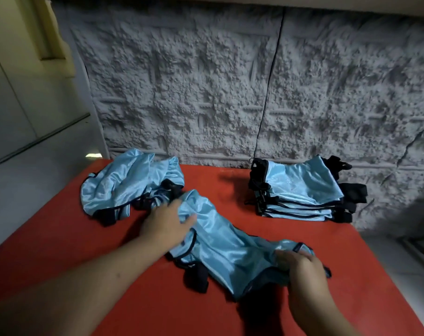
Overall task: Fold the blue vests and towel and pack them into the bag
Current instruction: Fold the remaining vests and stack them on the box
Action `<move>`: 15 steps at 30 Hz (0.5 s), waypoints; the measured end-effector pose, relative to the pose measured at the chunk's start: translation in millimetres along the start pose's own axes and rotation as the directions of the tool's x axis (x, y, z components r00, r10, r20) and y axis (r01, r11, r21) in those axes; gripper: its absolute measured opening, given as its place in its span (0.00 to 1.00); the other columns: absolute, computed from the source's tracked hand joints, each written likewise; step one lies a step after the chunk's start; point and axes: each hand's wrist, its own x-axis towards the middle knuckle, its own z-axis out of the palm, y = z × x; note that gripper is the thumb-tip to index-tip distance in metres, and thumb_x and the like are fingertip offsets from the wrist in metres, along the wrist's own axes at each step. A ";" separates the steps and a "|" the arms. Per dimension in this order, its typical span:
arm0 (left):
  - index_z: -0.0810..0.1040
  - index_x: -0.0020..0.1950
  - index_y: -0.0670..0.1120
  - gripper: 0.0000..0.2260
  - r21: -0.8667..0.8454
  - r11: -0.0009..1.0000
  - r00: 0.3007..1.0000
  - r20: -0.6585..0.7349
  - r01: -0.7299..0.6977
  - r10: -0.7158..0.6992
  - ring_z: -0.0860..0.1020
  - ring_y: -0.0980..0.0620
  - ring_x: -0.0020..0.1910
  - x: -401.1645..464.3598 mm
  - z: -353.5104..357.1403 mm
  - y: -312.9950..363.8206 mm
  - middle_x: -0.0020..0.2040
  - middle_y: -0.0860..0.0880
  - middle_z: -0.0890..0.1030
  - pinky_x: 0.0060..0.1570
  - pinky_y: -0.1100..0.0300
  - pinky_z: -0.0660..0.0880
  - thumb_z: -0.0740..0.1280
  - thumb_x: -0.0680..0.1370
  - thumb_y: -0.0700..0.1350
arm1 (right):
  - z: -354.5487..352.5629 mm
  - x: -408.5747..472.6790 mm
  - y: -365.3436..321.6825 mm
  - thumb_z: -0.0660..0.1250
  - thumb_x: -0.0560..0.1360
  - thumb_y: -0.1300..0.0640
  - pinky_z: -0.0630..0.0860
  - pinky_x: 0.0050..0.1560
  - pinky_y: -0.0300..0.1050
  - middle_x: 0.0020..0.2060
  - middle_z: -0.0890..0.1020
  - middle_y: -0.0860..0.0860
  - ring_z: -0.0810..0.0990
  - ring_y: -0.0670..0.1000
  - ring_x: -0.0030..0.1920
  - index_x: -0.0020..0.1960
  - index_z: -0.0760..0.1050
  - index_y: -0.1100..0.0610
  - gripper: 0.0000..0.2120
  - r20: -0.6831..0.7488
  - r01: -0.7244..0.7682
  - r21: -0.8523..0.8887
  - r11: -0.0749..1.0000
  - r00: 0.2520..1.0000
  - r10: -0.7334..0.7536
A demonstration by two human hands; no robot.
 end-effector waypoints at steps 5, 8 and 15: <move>0.77 0.51 0.51 0.16 -0.196 0.972 0.966 0.247 0.133 -0.083 0.80 0.50 0.49 -61.4 -17.7 11.4 0.47 0.52 0.81 0.50 0.56 0.78 0.72 0.65 0.47 | -8.6 -27.5 -26.6 0.68 0.70 0.67 0.79 0.52 0.65 0.45 0.83 0.70 0.83 0.70 0.46 0.53 0.77 0.72 0.13 0.072 0.004 0.343 0.939 0.997 -0.030; 0.76 0.47 0.56 0.23 -0.247 0.963 0.956 0.290 0.109 -0.034 0.79 0.54 0.47 -99.6 -41.6 32.2 0.45 0.57 0.79 0.50 0.58 0.77 0.70 0.57 0.64 | -3.6 -60.3 -52.0 0.70 0.70 0.67 0.77 0.48 0.63 0.41 0.81 0.68 0.81 0.65 0.41 0.47 0.76 0.71 0.08 0.191 0.057 0.368 0.928 0.972 -0.136; 0.82 0.58 0.44 0.23 -0.940 0.277 0.961 0.243 0.199 0.132 0.84 0.45 0.53 -196.2 -123.9 102.3 0.52 0.44 0.86 0.51 0.58 0.79 0.79 0.66 0.51 | 28.6 -157.8 -71.9 0.65 0.66 0.69 0.80 0.46 0.48 0.43 0.84 0.58 0.84 0.49 0.45 0.50 0.80 0.62 0.14 0.774 0.527 -0.062 0.848 0.562 -0.293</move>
